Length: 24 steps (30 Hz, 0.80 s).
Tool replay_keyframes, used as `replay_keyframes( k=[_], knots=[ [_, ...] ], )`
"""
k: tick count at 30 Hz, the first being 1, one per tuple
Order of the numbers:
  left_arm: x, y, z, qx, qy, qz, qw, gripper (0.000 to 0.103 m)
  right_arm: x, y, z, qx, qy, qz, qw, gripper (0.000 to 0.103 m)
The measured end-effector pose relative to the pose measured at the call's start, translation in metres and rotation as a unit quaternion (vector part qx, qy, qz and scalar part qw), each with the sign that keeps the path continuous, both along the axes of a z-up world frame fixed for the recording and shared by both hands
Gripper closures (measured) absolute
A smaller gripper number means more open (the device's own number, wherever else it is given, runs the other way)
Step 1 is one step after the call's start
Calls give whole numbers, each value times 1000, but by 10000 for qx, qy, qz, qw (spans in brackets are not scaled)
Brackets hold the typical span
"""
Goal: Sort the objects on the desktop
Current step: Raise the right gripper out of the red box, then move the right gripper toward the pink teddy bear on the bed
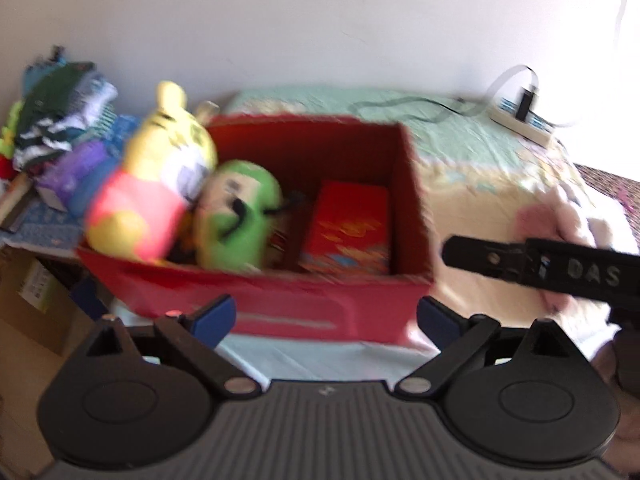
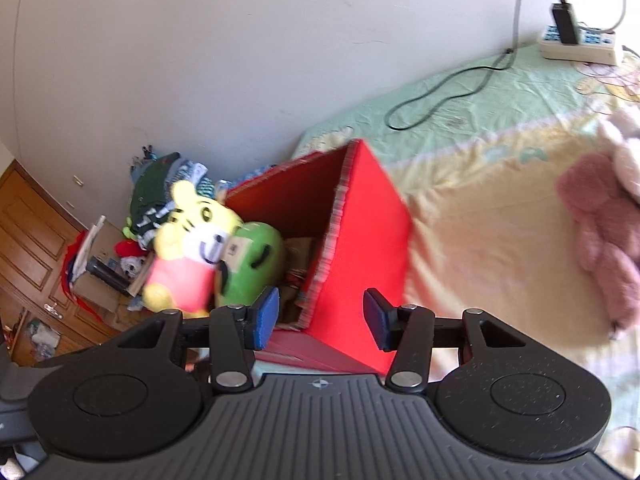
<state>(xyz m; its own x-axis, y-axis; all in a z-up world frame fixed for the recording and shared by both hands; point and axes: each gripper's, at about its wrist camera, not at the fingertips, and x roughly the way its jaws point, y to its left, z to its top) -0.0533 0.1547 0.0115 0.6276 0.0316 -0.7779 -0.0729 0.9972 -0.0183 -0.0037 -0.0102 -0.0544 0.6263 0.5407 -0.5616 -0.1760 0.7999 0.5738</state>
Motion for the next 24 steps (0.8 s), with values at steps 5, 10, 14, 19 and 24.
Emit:
replay_keyframes(
  k=[5, 10, 14, 19, 24],
  knots=[
    [-1, -39, -23, -269, 317, -462, 9981, 5, -8, -32, -14, -87, 208, -145, 9996, 52],
    [3, -81, -35, -305, 473, -980, 9936, 5, -17, -69, -26, -175, 383, -431, 9982, 52],
    [13, -110, -38, -361, 506, -1316, 9894, 5, -23, -100, -33, -216, 493, -755, 9957, 52],
    [31, -142, -48, -515, 622, -1638, 9832, 5, -29, -138, -41, -389, 564, -1284, 9894, 52],
    [54, -172, -63, -802, 817, -1879, 9755, 5, -27, -169, -45, -586, 559, -1653, 9829, 52]
  ],
)
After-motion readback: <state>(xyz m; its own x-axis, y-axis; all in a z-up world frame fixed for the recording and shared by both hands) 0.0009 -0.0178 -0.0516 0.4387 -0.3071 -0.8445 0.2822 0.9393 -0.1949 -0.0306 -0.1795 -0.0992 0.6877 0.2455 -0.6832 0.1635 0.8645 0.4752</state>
